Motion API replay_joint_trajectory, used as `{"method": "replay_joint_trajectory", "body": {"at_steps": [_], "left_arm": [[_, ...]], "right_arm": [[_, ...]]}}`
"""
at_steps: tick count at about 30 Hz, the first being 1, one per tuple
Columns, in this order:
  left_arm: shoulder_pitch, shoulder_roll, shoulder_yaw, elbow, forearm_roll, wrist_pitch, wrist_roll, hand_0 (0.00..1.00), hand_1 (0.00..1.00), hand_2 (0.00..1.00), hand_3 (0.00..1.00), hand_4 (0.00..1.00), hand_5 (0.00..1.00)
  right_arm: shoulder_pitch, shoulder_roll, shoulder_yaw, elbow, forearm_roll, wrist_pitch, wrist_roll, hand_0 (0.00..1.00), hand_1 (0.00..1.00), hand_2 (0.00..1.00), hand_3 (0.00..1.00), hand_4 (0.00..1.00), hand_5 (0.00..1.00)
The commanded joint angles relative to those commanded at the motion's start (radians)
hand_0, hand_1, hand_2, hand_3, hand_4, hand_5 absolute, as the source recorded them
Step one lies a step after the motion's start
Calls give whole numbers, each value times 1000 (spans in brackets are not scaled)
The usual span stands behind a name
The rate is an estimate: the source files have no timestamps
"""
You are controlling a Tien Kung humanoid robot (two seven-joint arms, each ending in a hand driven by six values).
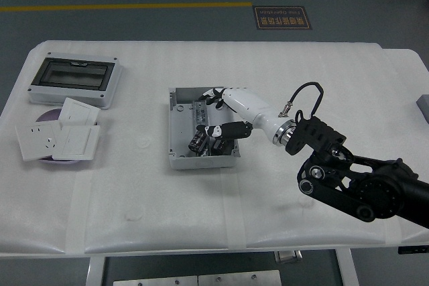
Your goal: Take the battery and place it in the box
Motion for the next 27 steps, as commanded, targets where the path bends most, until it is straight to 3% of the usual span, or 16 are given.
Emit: {"method": "replay_joint_trajectory", "body": {"at_steps": [10, 18, 27], "left_arm": [[3, 4, 31, -1, -31, 1, -2, 721, 660, 456, 491, 319, 2], [9, 7, 43, -2, -46, 2, -3, 720, 661, 456, 490, 328, 2], [14, 1, 30, -4, -34, -1, 2, 720, 659, 458, 490, 328, 2]], "right_arm": [[0, 2, 34, -11, 16, 1, 2, 710, 654, 736, 801, 954, 639], [-11, -39, 140, -12, -5, 8, -11, 713, 658, 737, 806, 957, 638], [-14, -89, 314, 6, -114, 182, -171, 713, 659, 740, 804, 954, 634]]}}
